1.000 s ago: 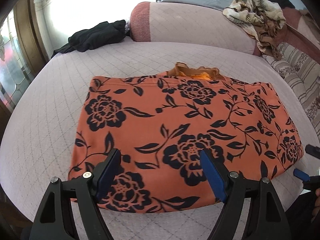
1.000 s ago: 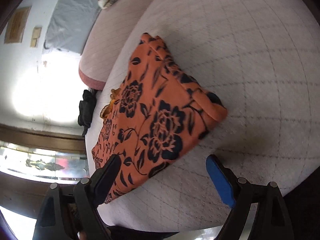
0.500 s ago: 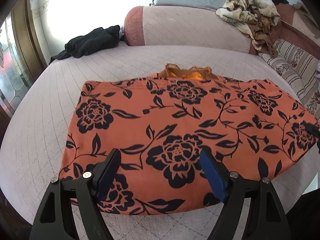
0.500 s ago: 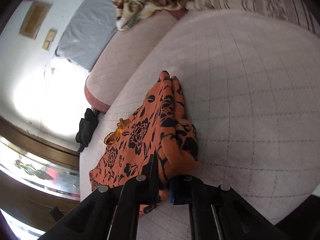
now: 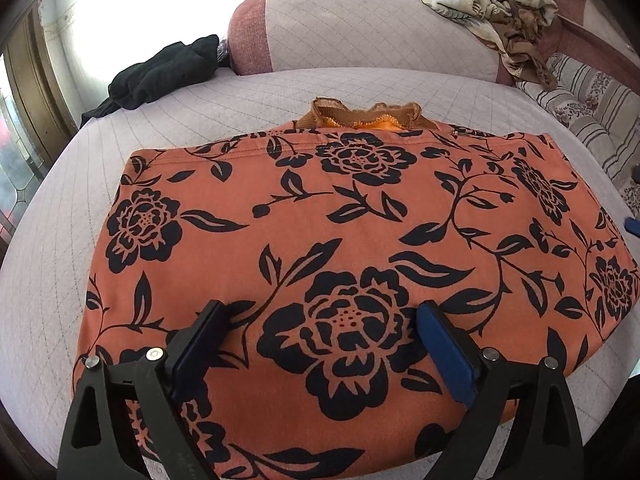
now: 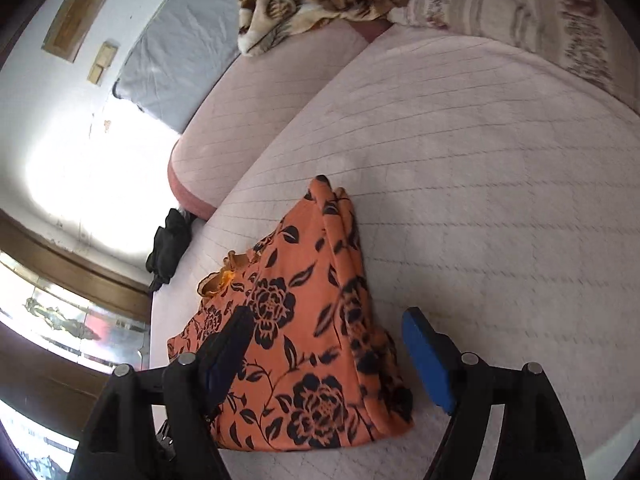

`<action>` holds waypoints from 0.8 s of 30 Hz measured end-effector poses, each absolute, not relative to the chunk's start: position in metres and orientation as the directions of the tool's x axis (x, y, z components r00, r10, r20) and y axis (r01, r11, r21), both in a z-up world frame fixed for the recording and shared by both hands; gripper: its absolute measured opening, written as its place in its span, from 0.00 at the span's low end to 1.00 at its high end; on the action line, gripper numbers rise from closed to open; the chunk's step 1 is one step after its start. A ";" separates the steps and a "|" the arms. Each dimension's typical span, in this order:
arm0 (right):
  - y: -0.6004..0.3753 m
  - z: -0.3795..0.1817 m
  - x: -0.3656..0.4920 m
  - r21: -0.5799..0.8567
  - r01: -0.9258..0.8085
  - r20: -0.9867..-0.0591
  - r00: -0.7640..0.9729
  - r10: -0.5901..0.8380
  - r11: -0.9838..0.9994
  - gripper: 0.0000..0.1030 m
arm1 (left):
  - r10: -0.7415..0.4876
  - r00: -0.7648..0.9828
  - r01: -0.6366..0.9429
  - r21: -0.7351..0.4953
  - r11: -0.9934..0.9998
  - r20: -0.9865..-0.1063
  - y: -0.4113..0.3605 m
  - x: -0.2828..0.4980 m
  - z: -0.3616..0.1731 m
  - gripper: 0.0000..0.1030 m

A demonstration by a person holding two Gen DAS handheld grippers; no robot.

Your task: Fold small clothes

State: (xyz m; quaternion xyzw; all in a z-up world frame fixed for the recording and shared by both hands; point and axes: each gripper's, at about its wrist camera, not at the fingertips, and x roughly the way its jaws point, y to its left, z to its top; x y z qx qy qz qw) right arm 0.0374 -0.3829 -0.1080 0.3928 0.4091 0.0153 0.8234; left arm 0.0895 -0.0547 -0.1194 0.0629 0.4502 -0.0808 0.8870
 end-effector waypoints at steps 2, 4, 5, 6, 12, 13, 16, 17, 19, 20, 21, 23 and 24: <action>-0.381 -0.116 0.080 0.627 0.273 -0.696 0.618 0.366 0.730 0.77 | -0.085 0.584 0.203 0.044 0.978 -0.807 -0.055 0.090 -0.121 0.93; -0.378 -0.127 0.122 0.595 0.256 -0.733 0.562 0.383 0.762 0.75 | -0.088 0.584 0.202 0.040 0.979 -0.807 -0.055 0.089 -0.121 0.94; -0.377 -0.133 0.138 0.587 0.258 -0.748 0.535 0.392 0.767 0.75 | -0.089 0.584 0.202 0.039 0.979 -0.807 -0.055 0.089 -0.122 0.94; -0.374 -0.141 0.155 0.580 0.259 -0.764 0.502 0.406 0.772 0.75 | -0.089 0.585 0.202 0.039 0.979 -0.806 -0.055 0.090 -0.122 0.95; -0.339 -0.130 0.196 0.433 0.170 -0.838 0.439 0.325 0.885 0.17 | -0.099 0.587 0.205 0.030 0.978 -0.803 -0.053 0.094 -0.125 0.99; -0.344 -0.129 0.195 0.411 0.199 -0.838 0.466 0.283 0.890 0.15 | -0.097 0.590 0.203 0.030 0.979 -0.802 -0.053 0.095 -0.126 1.00; -0.364 -0.161 0.195 0.422 0.326 -0.861 0.435 0.262 0.846 0.19 | -0.099 0.581 0.202 0.025 0.979 -0.808 -0.053 0.096 -0.124 1.00; -0.366 -0.157 0.190 0.446 0.322 -0.841 0.470 0.268 0.835 0.25 | -0.109 0.575 0.206 0.015 0.979 -0.811 -0.051 0.096 -0.122 1.00; -0.366 -0.142 0.180 0.411 0.335 -0.846 0.488 0.217 0.848 0.61 | -0.118 0.568 0.198 -0.004 0.980 -0.814 -0.043 0.095 -0.116 0.99; -0.365 -0.133 0.173 0.391 0.338 -0.845 0.500 0.188 0.856 0.65 | -0.112 0.576 0.181 -0.007 0.983 -0.809 -0.036 0.092 -0.111 0.99; -0.363 -0.120 0.165 0.378 0.330 -0.835 0.525 0.165 0.865 0.65 | -0.109 0.595 0.167 -0.010 0.986 -0.796 -0.027 0.087 -0.104 0.99; -0.356 -0.091 0.145 0.392 0.275 -0.795 0.582 0.173 0.878 0.65 | -0.094 0.632 0.120 -0.023 0.992 -0.769 -0.002 0.076 -0.090 0.99; -0.350 -0.078 0.132 0.407 0.244 -0.770 0.610 0.187 0.880 0.66 | -0.091 0.642 0.091 -0.042 0.995 -0.761 0.013 0.070 -0.086 0.99</action>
